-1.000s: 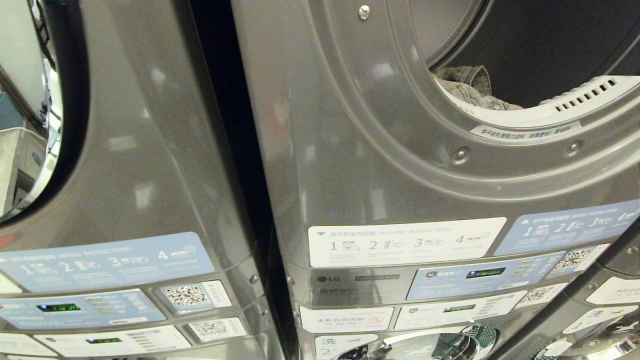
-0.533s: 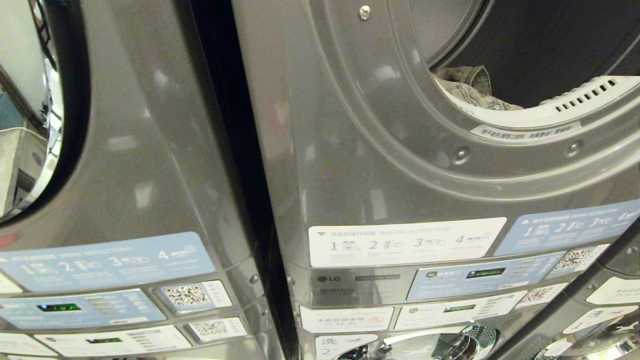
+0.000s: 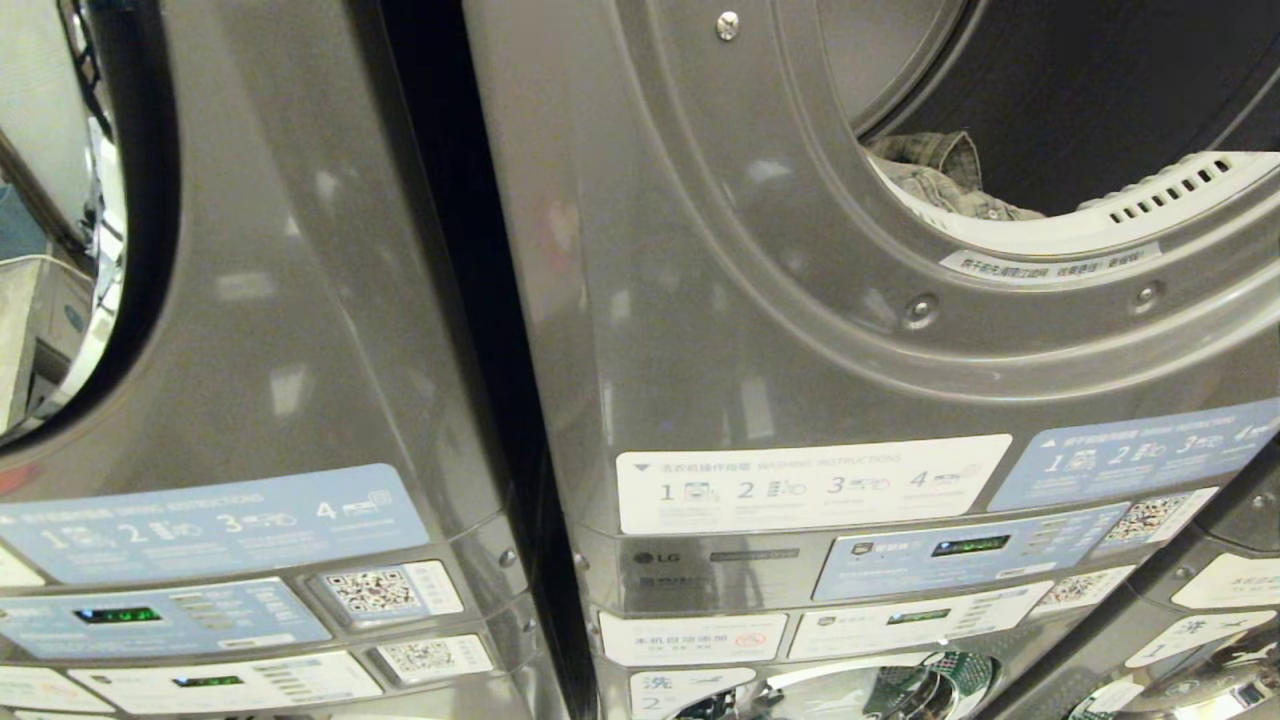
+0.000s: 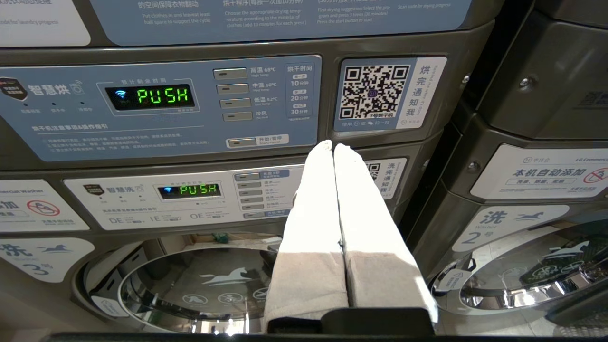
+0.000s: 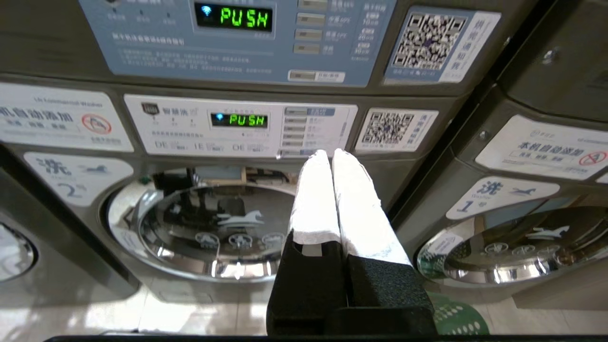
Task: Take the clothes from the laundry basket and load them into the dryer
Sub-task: Close the dryer
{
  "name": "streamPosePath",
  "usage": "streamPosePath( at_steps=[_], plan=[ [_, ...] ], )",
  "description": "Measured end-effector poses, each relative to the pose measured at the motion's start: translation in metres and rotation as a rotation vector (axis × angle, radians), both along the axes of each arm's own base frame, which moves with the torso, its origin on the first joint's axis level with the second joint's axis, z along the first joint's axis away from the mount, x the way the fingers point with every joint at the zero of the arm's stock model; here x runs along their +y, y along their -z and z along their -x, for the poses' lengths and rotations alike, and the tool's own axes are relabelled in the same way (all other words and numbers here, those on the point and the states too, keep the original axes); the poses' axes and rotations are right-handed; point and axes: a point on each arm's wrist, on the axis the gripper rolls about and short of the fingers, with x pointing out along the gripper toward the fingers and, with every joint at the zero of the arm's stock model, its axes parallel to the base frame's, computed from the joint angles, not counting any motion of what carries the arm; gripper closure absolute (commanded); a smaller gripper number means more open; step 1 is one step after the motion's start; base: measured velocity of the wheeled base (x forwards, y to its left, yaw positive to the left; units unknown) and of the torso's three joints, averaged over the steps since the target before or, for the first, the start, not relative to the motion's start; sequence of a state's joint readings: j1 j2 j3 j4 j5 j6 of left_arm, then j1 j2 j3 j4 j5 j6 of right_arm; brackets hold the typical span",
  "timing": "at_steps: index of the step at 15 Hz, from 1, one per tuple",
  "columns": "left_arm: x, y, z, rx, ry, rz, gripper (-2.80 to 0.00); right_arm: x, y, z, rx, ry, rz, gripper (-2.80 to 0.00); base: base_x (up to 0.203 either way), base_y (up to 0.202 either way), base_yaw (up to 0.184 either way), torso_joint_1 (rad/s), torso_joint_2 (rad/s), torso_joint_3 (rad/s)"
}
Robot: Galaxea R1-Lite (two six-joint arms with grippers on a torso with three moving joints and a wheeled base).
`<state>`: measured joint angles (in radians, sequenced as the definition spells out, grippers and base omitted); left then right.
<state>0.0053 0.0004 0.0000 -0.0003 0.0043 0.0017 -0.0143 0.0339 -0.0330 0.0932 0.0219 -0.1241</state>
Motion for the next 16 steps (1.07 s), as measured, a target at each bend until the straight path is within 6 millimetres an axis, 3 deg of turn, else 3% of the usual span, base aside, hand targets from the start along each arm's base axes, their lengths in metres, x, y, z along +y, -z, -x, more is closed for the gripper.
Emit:
streamPosePath(
  at_steps=[16],
  plan=[
    [0.0000, 0.0000, 0.0000, 0.000, 0.000, -0.002, 0.00, 0.0002, 0.0001, 0.0027, -0.041, -0.015, 0.046, 0.00, 0.000, 0.000, 0.000, 0.000, 0.00, 0.000]
  ],
)
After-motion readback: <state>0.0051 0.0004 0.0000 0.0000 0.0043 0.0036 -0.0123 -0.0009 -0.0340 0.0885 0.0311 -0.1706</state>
